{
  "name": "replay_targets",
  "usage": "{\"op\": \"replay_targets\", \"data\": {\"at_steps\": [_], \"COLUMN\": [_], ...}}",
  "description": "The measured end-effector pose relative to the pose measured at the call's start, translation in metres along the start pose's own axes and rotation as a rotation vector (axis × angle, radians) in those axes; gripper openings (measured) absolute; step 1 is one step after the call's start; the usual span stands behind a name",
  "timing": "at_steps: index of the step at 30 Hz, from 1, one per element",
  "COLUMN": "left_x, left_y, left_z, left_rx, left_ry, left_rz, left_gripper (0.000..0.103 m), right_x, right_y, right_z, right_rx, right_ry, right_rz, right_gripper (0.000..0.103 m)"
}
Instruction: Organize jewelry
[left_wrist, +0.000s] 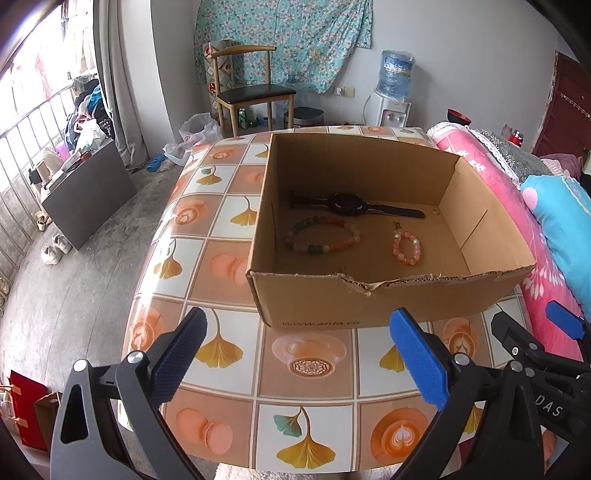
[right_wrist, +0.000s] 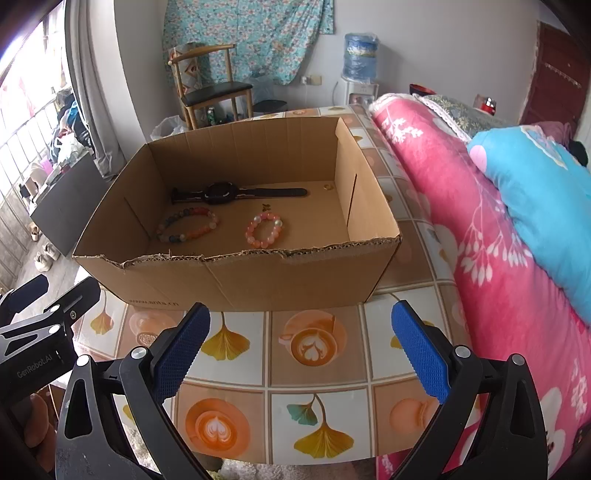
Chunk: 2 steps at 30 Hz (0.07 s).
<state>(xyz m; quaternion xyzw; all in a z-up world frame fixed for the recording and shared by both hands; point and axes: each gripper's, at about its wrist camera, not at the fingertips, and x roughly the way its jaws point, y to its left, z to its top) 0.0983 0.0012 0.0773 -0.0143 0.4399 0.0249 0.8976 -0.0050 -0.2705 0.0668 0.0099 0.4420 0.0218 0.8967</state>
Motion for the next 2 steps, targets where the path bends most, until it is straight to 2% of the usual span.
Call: {"op": "replay_targets", "data": {"at_steps": [2], "left_x": [-0.0006], "left_y": [0.0001], "left_z": [0.0015], "left_rx": [-0.003], "left_ry": [-0.002], "left_rz": [0.001], "left_gripper": [0.097], "right_x": [0.0], "right_y": [-0.0006], "right_z": [-0.0001], "right_rx": [0.0], "right_ry": [0.0], "right_rz": [-0.001], "right_gripper": [0.095]}}
